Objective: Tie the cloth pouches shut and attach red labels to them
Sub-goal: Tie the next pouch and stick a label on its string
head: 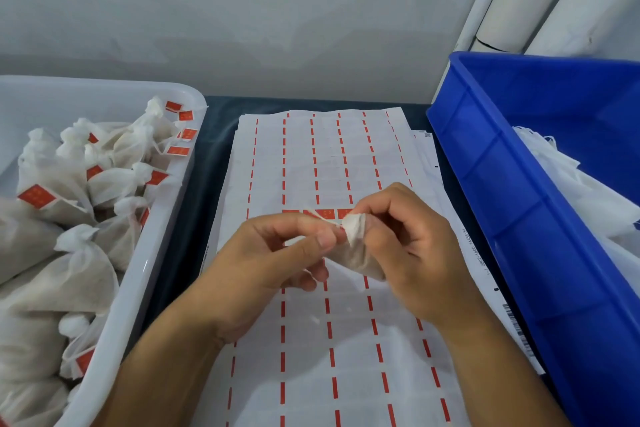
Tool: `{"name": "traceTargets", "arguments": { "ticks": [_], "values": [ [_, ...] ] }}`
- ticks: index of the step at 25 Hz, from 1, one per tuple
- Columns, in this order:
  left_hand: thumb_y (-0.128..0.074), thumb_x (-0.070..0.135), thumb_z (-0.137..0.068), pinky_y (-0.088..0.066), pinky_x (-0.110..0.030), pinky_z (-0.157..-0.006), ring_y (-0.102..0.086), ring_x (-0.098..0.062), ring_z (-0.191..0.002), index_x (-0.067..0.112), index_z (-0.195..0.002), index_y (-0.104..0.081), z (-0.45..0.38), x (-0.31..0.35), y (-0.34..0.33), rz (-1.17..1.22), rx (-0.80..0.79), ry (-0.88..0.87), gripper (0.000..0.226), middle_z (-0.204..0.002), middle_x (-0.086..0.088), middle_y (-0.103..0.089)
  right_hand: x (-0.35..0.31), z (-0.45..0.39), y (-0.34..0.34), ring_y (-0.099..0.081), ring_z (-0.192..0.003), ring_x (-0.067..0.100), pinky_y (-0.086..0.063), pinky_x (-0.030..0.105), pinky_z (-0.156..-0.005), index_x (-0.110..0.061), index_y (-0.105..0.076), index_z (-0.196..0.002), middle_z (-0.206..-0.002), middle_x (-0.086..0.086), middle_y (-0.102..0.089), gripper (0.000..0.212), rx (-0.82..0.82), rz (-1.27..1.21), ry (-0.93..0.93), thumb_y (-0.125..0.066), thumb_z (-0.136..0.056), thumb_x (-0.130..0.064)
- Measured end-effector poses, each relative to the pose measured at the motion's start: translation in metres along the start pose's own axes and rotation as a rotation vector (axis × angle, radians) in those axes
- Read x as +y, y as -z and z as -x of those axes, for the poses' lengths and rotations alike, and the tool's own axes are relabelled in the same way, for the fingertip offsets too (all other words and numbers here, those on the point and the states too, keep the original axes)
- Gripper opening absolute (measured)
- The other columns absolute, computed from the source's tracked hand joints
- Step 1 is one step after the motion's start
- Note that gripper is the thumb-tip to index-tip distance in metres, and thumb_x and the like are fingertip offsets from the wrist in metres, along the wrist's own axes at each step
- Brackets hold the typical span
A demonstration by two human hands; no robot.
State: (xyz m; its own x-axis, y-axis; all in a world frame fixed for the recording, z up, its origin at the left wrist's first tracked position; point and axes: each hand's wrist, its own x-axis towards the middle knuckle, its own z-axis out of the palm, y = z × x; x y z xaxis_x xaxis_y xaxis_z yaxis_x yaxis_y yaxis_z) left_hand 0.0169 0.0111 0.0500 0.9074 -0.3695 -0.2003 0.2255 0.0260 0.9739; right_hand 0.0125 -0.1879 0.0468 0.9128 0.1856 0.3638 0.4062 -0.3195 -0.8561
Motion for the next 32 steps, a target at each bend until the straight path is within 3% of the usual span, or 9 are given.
{"name": "traceTargets", "arguments": {
  "ticks": [3, 6, 9, 12, 18, 21, 24, 28, 32],
  "values": [
    [-0.073, 0.048, -0.078, -0.054, -0.018, -0.066, -0.067, -0.010, -0.074, 0.032, -0.093, -0.081, -0.001, -0.005, -0.010, -0.146, 0.013, -0.064, 0.023, -0.092, 0.008, -0.075, 0.004, 0.000, -0.007, -0.064, -0.094, 0.011, -0.056, 0.019, -0.072, -0.036, -0.063, -0.097, -0.092, -0.019, -0.064, 0.006, 0.045, 0.035, -0.110, -0.059, -0.101, -0.036],
    [-0.074, 0.053, -0.076, -0.054, -0.015, -0.067, -0.066, -0.009, -0.078, 0.040, -0.096, -0.078, -0.005, -0.012, -0.016, -0.272, 0.164, -0.143, 0.024, -0.096, 0.014, -0.074, 0.003, 0.001, -0.013, -0.065, -0.095, 0.004, -0.057, 0.018, -0.075, -0.041, -0.061, -0.096, -0.091, -0.020, -0.067, 0.013, 0.072, 0.059, -0.181, -0.053, -0.094, -0.051],
    [-0.075, 0.059, -0.072, -0.053, -0.012, -0.066, -0.065, -0.007, -0.076, 0.047, -0.096, -0.075, -0.007, -0.017, -0.018, -0.300, 0.278, -0.159, 0.027, -0.091, 0.018, -0.073, 0.004, 0.001, -0.015, -0.065, -0.095, 0.001, -0.055, 0.013, -0.074, -0.039, -0.062, -0.098, -0.093, -0.019, -0.068, 0.005, 0.103, 0.095, -0.172, -0.057, -0.098, -0.042],
    [-0.074, 0.060, -0.073, -0.052, -0.012, -0.062, -0.063, -0.006, -0.068, 0.044, -0.093, -0.076, -0.008, -0.020, -0.021, -0.223, 0.302, -0.153, 0.026, -0.084, 0.013, -0.073, 0.004, 0.001, -0.015, -0.064, -0.096, 0.000, -0.053, 0.011, -0.074, -0.040, -0.061, -0.099, -0.093, -0.022, -0.067, 0.006, 0.118, 0.122, -0.175, -0.058, -0.096, -0.044],
    [-0.068, 0.053, -0.083, -0.052, -0.017, -0.059, -0.054, -0.007, -0.061, 0.031, -0.085, -0.077, -0.010, -0.018, -0.022, -0.120, 0.312, -0.111, 0.024, -0.072, 0.000, -0.066, 0.000, 0.002, -0.017, -0.065, -0.095, 0.004, -0.057, 0.016, -0.072, -0.032, -0.065, -0.103, -0.092, -0.020, -0.067, 0.031, 0.094, 0.141, -0.197, -0.051, -0.090, -0.057],
    [-0.067, 0.034, -0.090, -0.050, -0.018, -0.057, -0.053, -0.009, -0.061, 0.027, -0.081, -0.074, -0.011, -0.019, -0.023, -0.133, 0.347, -0.154, 0.013, -0.071, -0.003, -0.063, -0.001, 0.002, -0.018, -0.067, -0.088, 0.009, -0.057, 0.018, -0.067, -0.031, -0.070, -0.098, -0.086, -0.013, -0.069, 0.030, 0.025, -0.027, -0.320, -0.053, -0.093, -0.056],
    [-0.065, 0.022, -0.095, -0.048, -0.016, -0.056, -0.054, -0.003, -0.059, 0.024, -0.077, -0.072, -0.010, -0.018, -0.024, -0.123, 0.323, -0.153, 0.020, -0.067, 0.005, -0.063, -0.003, 0.000, -0.017, -0.070, -0.090, 0.018, -0.060, 0.029, -0.077, -0.031, -0.075, -0.094, -0.090, 0.000, -0.072, 0.030, -0.062, -0.262, -0.463, -0.055, -0.099, -0.052],
    [-0.065, 0.026, -0.095, -0.045, -0.017, -0.053, -0.054, -0.006, -0.059, 0.018, -0.079, -0.071, -0.007, -0.016, -0.024, -0.062, 0.234, -0.120, 0.019, -0.073, -0.003, -0.064, -0.004, -0.001, -0.015, -0.070, -0.075, 0.003, -0.056, 0.020, -0.065, -0.030, -0.079, -0.094, -0.082, -0.007, -0.073, 0.031, -0.098, -0.557, -0.632, -0.052, -0.093, -0.045],
    [-0.062, 0.033, -0.088, -0.046, -0.017, -0.054, -0.057, -0.010, -0.065, 0.024, -0.075, -0.072, -0.007, -0.015, -0.029, -0.028, 0.214, -0.099, 0.019, -0.080, -0.010, -0.066, 0.004, -0.001, -0.017, -0.071, -0.096, 0.022, -0.057, 0.037, -0.086, -0.021, -0.078, -0.110, -0.111, 0.017, -0.074, 0.032, -0.122, -0.769, -0.674, -0.055, -0.097, -0.037]
  ]
}}
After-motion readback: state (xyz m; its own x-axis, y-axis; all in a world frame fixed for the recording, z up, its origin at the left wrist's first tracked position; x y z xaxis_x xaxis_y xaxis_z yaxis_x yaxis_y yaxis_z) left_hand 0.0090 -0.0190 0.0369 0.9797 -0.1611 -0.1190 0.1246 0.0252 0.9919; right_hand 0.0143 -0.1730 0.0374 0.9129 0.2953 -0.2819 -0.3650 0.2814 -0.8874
